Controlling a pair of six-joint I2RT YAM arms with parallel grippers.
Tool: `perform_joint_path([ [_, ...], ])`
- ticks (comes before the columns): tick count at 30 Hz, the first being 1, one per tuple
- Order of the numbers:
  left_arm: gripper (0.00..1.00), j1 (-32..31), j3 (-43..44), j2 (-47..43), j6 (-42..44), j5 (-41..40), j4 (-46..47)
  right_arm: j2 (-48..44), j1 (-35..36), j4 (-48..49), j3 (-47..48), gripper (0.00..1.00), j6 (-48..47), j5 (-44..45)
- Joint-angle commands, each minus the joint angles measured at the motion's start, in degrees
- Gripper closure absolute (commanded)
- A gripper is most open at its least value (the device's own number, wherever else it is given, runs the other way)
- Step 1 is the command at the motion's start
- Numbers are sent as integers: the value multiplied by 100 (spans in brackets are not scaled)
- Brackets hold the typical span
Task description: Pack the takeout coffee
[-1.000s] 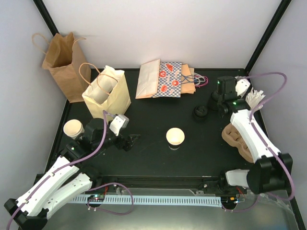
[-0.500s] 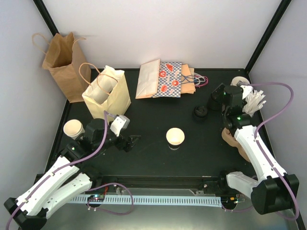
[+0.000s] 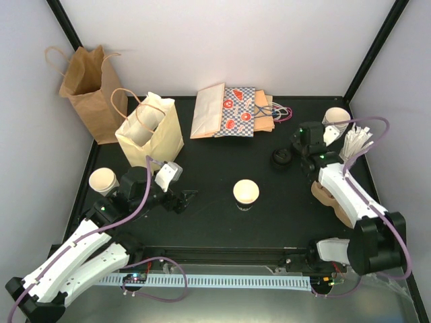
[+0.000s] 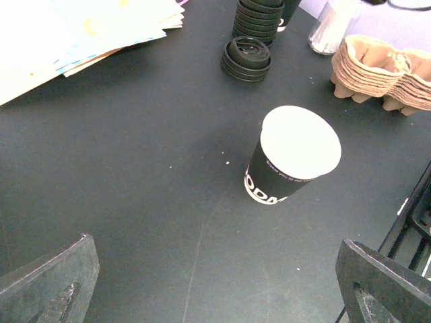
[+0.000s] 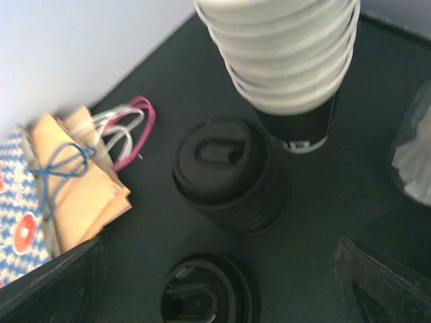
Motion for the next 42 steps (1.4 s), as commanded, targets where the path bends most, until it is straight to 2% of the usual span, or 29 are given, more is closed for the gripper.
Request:
perform_joint_path([
  [1,1,-32,22,-14,98,31,98,497,58,-227,141,10,692,-54],
  [8,1,-37,29,7,117,53,96,1186,61,-220,377,22,977,-39],
  [16,1,-49,22,-67,122,66,95,1897,50,-871,1160,27,945,-47],
  [42,1,-51,-39,-92,116,61,133,2378,-390,-1116,1523,36,1308,-521],
])
